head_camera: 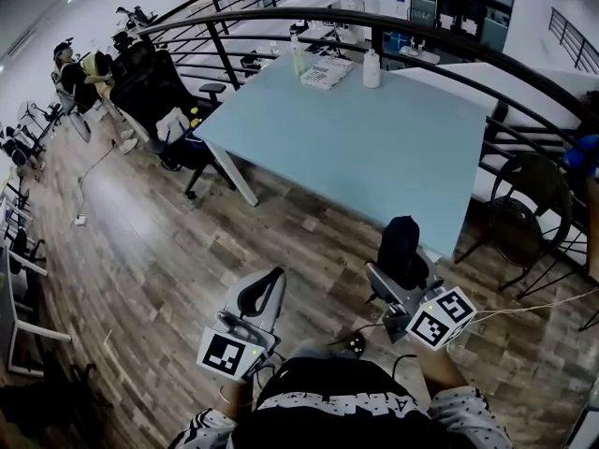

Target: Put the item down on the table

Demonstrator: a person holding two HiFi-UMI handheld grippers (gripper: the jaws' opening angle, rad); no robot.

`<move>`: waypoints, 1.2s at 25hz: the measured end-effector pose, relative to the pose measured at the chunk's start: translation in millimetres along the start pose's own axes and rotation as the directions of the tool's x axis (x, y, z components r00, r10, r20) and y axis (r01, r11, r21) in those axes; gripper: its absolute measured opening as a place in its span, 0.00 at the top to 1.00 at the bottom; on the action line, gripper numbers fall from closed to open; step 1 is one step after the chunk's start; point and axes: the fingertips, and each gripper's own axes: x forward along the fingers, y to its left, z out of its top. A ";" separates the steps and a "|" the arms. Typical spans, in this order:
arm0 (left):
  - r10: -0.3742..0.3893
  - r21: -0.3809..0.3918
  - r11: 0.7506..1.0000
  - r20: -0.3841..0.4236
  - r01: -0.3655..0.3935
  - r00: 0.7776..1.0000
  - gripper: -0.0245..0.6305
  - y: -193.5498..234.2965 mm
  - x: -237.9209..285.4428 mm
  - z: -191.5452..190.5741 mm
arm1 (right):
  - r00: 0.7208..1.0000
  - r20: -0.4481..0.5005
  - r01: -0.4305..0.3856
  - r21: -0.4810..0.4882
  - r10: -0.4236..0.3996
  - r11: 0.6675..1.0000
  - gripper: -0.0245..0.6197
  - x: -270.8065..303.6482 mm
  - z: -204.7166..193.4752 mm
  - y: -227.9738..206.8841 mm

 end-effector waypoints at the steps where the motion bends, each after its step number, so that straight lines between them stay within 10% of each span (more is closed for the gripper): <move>1: 0.007 0.005 1.000 0.002 -0.007 1.000 0.96 0.5 -1.1 1.5 | 1.000 -0.001 -0.005 0.000 0.005 1.000 0.38 -0.3 -0.2 0.7; 30: -0.123 -0.028 0.992 0.030 0.124 0.992 0.96 49.0 93.1 -0.7 | 0.991 0.029 0.128 -0.011 -0.128 0.992 0.38 45.0 30.8 -61.9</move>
